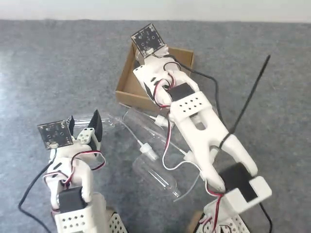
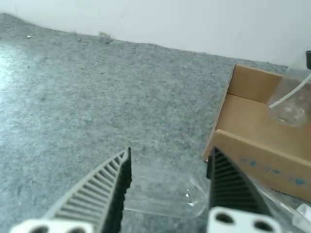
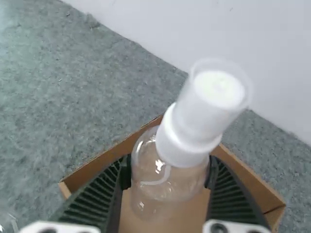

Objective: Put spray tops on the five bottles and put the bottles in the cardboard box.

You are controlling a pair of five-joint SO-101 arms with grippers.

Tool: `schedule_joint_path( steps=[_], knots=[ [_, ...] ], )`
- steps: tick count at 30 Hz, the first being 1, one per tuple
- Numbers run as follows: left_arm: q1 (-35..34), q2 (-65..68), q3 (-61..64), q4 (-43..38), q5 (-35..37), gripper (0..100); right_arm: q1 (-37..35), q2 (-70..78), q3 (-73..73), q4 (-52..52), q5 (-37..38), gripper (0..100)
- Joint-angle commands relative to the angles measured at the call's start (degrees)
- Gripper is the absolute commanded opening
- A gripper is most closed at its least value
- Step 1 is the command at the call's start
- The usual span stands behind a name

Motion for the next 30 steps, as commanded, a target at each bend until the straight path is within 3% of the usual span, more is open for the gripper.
schedule_joint_path(
  steps=[1, 11, 30],
  knots=[
    [-0.35, -0.88, -0.57, -1.41, -0.53, 24, 0.57, -0.04, -4.31, -1.63, 0.26, 14.4],
    [-0.35, -0.88, -0.57, -1.41, -0.53, 24, 0.4, 6.46, -4.66, -14.29, 0.26, 14.4],
    [-0.44, -0.88, -0.57, -1.32, -0.53, 24, 0.57, 28.97, -28.22, -11.82, 0.26, 14.4]
  ],
)
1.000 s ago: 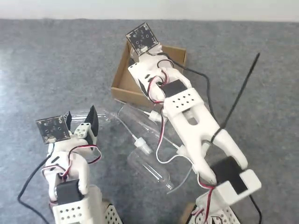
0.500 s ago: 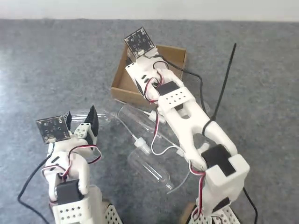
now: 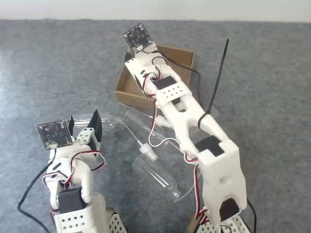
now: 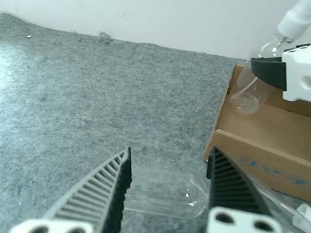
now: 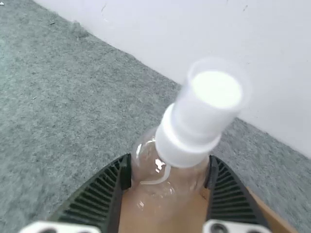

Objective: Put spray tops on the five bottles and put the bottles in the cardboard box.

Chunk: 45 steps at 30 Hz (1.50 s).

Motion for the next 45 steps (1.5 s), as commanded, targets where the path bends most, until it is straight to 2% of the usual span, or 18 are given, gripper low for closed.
schedule_joint_path(
  steps=[1, 11, 23, 31, 39, 45],
  knots=[
    [-0.44, -0.88, -0.57, -1.32, -0.44, 24, 0.57, 0.31, -5.8, 0.04, 0.26, 14.4],
    [-0.44, -0.88, -0.57, -1.32, -0.44, 24, 1.01, 5.76, -7.65, -0.48, 0.18, 14.5],
    [-0.44, -0.88, -0.57, -1.32, -0.44, 24, 1.89, 19.21, -20.84, -0.48, 0.18, 14.7],
    [-0.44, -0.88, -0.57, -1.23, -0.44, 24, 2.51, 22.02, -24.79, -0.57, 0.18, 14.6],
    [-0.44, -0.88, -0.57, -1.23, -0.44, 24, 2.95, 25.45, -24.7, -7.78, 0.7, 14.6],
    [-2.2, -0.88, -0.57, -1.23, -0.44, 24, 3.03, 25.8, -24.7, -7.96, 0.7, 14.8]
  ],
)
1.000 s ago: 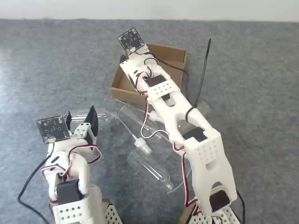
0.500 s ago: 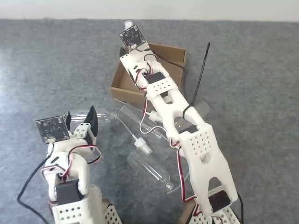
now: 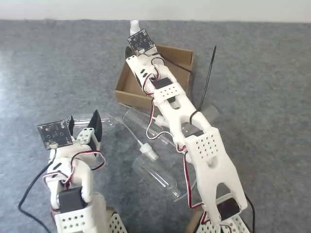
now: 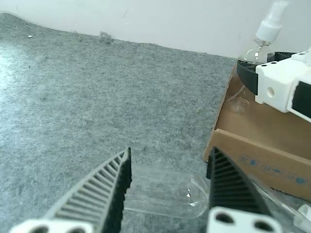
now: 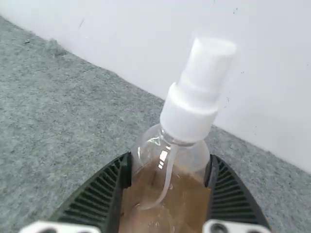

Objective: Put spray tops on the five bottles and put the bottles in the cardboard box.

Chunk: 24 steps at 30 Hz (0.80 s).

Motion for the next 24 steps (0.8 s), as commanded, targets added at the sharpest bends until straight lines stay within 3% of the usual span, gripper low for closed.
schedule_joint_path(
  steps=[1, 16, 24],
  knots=[
    [-2.46, -0.88, -0.66, -1.23, -0.44, 24, 1.1, -0.04, -0.97, 0.04, 0.7, 14.8],
    [-2.99, -0.88, -0.66, -1.32, -0.44, 24, 1.1, 0.04, -0.7, 0.31, 0.79, 15.0],
    [-2.99, -0.88, -0.66, -1.41, -0.44, 24, 1.01, -0.13, -0.7, 3.21, 0.62, 25.5]
  ],
)
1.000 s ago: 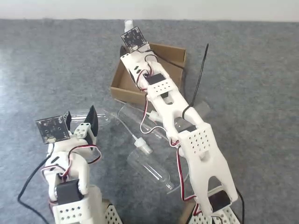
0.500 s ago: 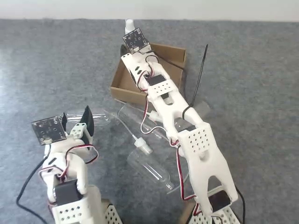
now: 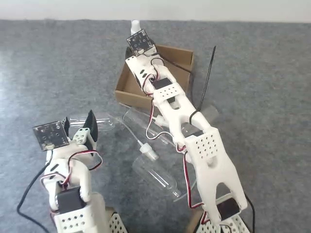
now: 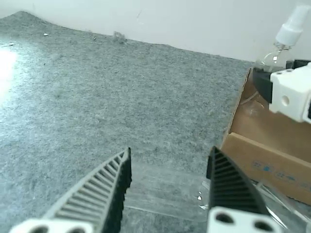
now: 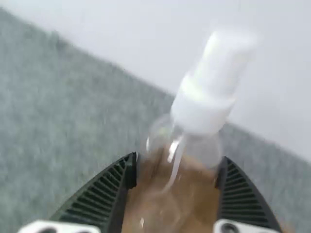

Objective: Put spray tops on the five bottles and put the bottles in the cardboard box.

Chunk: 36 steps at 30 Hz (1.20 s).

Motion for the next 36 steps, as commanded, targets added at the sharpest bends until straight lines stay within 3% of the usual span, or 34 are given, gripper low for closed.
schedule_joint_path(
  steps=[1, 6, 11, 16, 36],
  knots=[
    [-0.18, -0.88, -0.66, -1.41, -0.44, 24, 1.01, -0.75, -0.97, 1.19, 0.62, 25.5],
    [-0.09, -0.88, -0.66, -1.41, -0.44, 24, 0.75, -0.75, -0.97, 2.24, 0.7, 26.0],
    [-0.09, -0.88, -0.66, -1.41, -0.44, 24, 0.66, -1.45, -1.05, 6.02, 0.18, 33.8],
    [-0.09, -0.88, -0.66, -1.41, -0.44, 24, 0.66, -3.65, -0.97, 9.01, -2.81, 33.9],
    [-0.18, -0.88, -0.57, -1.58, -0.44, 24, 0.57, -14.99, -0.97, 32.22, -2.99, 33.6]
  ],
)
